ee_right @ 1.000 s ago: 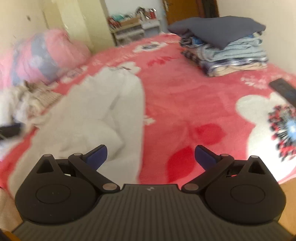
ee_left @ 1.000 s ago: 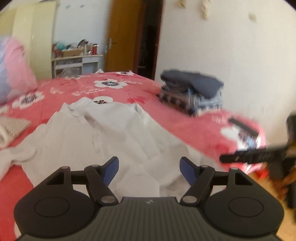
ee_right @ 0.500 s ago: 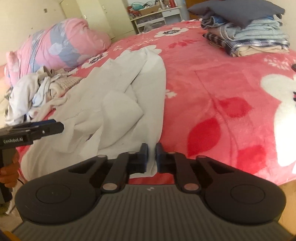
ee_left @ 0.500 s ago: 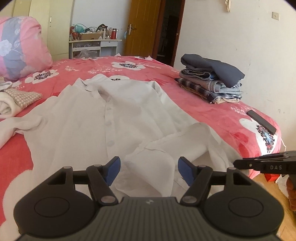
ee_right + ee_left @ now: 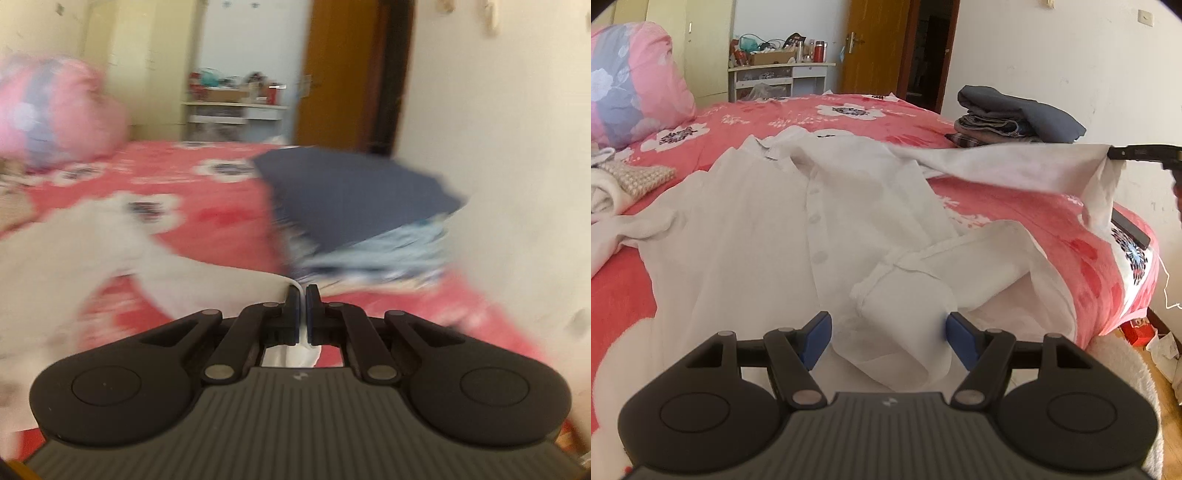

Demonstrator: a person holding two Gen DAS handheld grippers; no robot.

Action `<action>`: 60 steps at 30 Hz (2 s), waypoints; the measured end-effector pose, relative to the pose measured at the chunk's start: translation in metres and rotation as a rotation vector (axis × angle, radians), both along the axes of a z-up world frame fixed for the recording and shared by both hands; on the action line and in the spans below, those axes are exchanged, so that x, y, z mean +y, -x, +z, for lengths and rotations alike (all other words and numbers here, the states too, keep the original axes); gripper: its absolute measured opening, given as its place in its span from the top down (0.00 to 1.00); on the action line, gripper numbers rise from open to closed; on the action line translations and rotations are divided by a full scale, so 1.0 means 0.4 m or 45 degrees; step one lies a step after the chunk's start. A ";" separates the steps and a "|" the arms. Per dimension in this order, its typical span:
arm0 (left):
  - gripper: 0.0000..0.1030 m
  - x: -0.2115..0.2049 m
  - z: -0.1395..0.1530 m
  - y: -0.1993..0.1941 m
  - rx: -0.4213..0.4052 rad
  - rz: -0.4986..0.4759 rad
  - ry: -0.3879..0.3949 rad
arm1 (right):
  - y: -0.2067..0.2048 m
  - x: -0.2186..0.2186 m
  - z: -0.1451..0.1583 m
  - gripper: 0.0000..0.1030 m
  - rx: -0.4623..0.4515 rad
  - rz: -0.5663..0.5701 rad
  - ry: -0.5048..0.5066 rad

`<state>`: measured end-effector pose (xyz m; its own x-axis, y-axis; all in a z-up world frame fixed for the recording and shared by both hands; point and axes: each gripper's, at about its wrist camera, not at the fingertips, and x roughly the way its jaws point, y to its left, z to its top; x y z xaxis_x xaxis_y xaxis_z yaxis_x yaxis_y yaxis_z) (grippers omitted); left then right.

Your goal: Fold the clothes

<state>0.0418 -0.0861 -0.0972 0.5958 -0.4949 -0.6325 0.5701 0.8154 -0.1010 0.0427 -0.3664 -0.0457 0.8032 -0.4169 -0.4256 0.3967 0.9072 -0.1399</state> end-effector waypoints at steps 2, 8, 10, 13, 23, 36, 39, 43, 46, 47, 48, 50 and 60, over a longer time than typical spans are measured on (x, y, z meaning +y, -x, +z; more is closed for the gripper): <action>0.32 0.003 0.002 -0.001 -0.002 0.001 0.005 | -0.041 -0.072 -0.007 0.98 0.029 -0.092 0.013; 0.32 0.026 0.015 0.009 -0.006 0.000 0.021 | -0.084 -0.155 -0.078 0.72 0.111 -0.226 -0.109; 0.32 0.034 0.019 0.013 -0.006 0.000 0.026 | -0.047 -0.127 -0.071 0.53 0.048 -0.240 -0.108; 0.32 0.052 0.027 0.020 -0.004 0.004 0.042 | 0.031 -0.057 -0.037 0.43 -0.055 -0.229 -0.098; 0.31 0.153 0.041 0.113 0.054 0.034 0.127 | 0.023 0.251 -0.055 0.43 0.072 0.489 -0.394; 0.31 0.178 0.056 0.131 0.028 0.034 0.148 | -0.207 0.488 -0.089 0.43 0.296 0.844 -0.179; 0.31 0.128 0.052 0.072 0.026 -0.028 0.123 | -0.192 0.451 -0.119 0.46 0.342 0.754 -0.237; 0.32 0.047 0.030 -0.006 0.022 -0.116 0.046 | -0.138 0.403 -0.168 0.87 0.376 0.670 -0.284; 0.32 -0.013 0.010 -0.053 0.024 -0.171 -0.021 | -0.092 0.359 -0.195 0.93 0.337 0.583 -0.330; 0.32 -0.025 0.008 -0.063 0.022 -0.188 -0.033 | -0.075 0.342 -0.203 0.94 0.308 0.545 -0.359; 0.32 -0.037 0.006 -0.073 0.020 -0.204 -0.045 | -0.058 0.324 -0.211 0.94 0.279 0.507 -0.389; 0.32 -0.058 0.005 -0.090 0.016 -0.249 -0.054 | -0.025 0.296 -0.223 0.94 0.212 0.447 -0.448; 0.75 -0.119 0.000 -0.096 0.039 -0.316 -0.012 | 0.093 0.183 -0.300 0.95 -0.126 0.174 -0.784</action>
